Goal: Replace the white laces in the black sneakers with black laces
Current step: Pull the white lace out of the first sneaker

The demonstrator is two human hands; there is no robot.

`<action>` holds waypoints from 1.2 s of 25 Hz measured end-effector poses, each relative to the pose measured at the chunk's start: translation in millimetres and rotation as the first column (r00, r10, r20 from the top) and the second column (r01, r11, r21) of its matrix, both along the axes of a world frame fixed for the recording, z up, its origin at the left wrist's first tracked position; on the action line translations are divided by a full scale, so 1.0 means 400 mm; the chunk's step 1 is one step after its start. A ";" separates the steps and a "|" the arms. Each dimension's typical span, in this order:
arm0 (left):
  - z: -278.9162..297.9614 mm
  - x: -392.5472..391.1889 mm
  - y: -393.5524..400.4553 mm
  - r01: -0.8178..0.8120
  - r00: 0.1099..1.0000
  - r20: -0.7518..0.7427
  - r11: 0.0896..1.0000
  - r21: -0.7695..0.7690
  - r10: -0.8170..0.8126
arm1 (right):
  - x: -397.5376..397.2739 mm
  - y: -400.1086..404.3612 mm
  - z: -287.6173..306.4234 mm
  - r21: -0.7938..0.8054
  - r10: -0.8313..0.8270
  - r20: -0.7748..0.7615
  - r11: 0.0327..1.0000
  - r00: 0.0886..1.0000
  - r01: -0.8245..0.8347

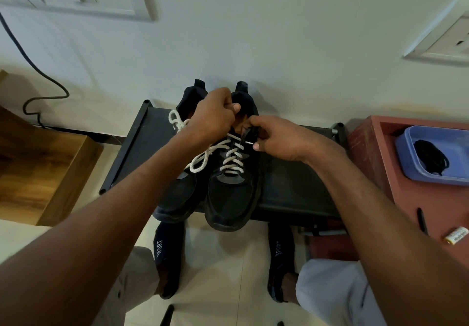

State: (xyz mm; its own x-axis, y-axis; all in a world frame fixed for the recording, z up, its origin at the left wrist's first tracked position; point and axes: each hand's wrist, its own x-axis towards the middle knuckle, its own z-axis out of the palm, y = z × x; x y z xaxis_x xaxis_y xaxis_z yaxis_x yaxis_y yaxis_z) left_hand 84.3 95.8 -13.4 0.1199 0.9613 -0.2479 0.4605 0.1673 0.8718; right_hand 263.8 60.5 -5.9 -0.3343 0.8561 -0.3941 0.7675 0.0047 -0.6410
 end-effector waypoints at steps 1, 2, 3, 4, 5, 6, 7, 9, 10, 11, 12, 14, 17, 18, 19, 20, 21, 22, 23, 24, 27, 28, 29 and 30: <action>-0.003 -0.001 0.002 0.042 0.998 -0.052 0.999 0.021 -0.040 | -0.001 -0.001 -0.001 0.028 0.004 0.024 1.000 1.000 -0.005; -0.003 -0.001 0.003 0.073 0.994 -0.088 0.997 0.030 -0.070 | -0.001 -0.001 -0.001 0.049 0.004 0.035 0.999 0.999 -0.005; -0.003 -0.002 0.004 0.098 0.990 -0.107 0.995 0.035 -0.094 | -0.001 -0.002 -0.001 0.058 0.002 0.034 0.998 0.999 -0.004; 0.000 -0.004 0.004 0.123 0.987 -0.107 0.992 0.035 -0.119 | -0.001 -0.002 -0.001 0.061 0.001 0.032 0.998 0.999 -0.003; 0.002 -0.006 0.004 0.150 0.985 -0.098 0.988 0.039 -0.145 | -0.001 -0.003 0.001 0.060 0.002 0.032 0.998 0.999 -0.004; 0.003 -0.010 0.004 0.171 0.982 -0.090 0.984 0.040 -0.167 | -0.001 -0.002 0.002 0.060 0.004 0.032 0.998 0.999 -0.006; 0.006 -0.013 0.004 0.189 0.979 -0.087 0.981 0.044 -0.185 | 0.000 0.000 0.002 0.061 0.004 0.033 0.998 0.999 -0.006; 0.005 -0.018 0.004 0.228 0.966 -0.135 0.972 0.060 -0.219 | -0.001 0.000 0.000 0.070 -0.010 0.034 0.997 0.999 0.007; 0.005 -0.019 0.004 0.261 0.953 -0.181 0.963 0.074 -0.245 | -0.002 -0.001 0.000 0.082 -0.027 0.038 0.996 0.999 0.024; 0.007 -0.017 0.003 0.300 0.934 -0.227 0.950 0.086 -0.274 | -0.003 -0.002 -0.001 0.092 -0.048 0.042 0.995 0.998 0.044; 0.010 -0.015 -0.001 0.341 0.913 -0.271 0.935 0.097 -0.305 | -0.002 -0.003 -0.001 0.094 -0.064 0.043 0.994 0.997 0.060; 0.020 -0.011 -0.010 0.416 0.866 -0.354 0.901 0.119 -0.353 | -0.001 -0.003 0.000 0.089 -0.073 0.041 0.994 0.996 0.069; 0.042 -0.019 -0.018 0.490 0.809 -0.421 0.866 0.099 -0.409 | 0.005 -0.001 0.003 0.063 -0.064 0.021 0.996 0.998 0.063; 0.047 -0.023 -0.019 0.507 0.793 -0.441 0.857 0.095 -0.421 | 0.006 -0.002 0.003 0.058 -0.065 0.017 0.996 0.998 0.064; 0.051 -0.026 -0.019 0.515 0.784 -0.452 0.852 0.094 -0.424 | 0.005 -0.002 0.004 0.061 -0.067 0.018 0.996 0.998 0.066; 0.053 -0.027 -0.020 0.517 0.781 -0.458 0.850 0.095 -0.424 | 0.003 -0.002 0.004 0.065 -0.072 0.022 0.995 0.997 0.070; 0.054 -0.027 -0.022 0.516 0.782 -0.463 0.850 0.105 -0.417 | 0.003 -0.002 0.004 0.068 -0.073 0.023 0.995 0.997 0.071; 0.055 -0.025 -0.023 0.513 0.784 -0.469 0.850 0.121 -0.406 | 0.004 -0.001 0.004 0.070 -0.067 0.026 0.995 0.997 0.065; 0.057 -0.025 -0.022 0.507 0.791 -0.468 0.850 0.143 -0.394 | 0.005 -0.001 0.004 0.075 -0.055 0.033 0.996 0.998 0.052; 0.060 -0.028 -0.019 0.494 0.807 -0.453 0.853 0.167 -0.379 | 0.006 0.000 0.006 0.078 -0.045 0.039 0.996 0.998 0.042; 0.081 -0.049 -0.008 0.448 0.842 -0.434 0.864 0.229 -0.322 | 0.005 -0.001 0.007 0.082 -0.031 0.051 0.996 0.998 0.027; 0.085 -0.059 -0.005 0.463 0.820 -0.481 0.855 0.235 -0.312 | 0.003 -0.001 0.006 0.087 -0.026 0.055 0.996 0.998 0.021; 0.088 -0.069 -0.006 0.488 0.786 -0.533 0.843 0.225 -0.313 | 0.002 -0.001 0.005 0.095 -0.024 0.056 0.995 0.998 0.019; 0.091 -0.079 -0.010 0.505 0.756 -0.572 0.839 0.201 -0.318 | 0.000 -0.002 0.004 0.103 -0.030 0.053 0.994 0.998 0.025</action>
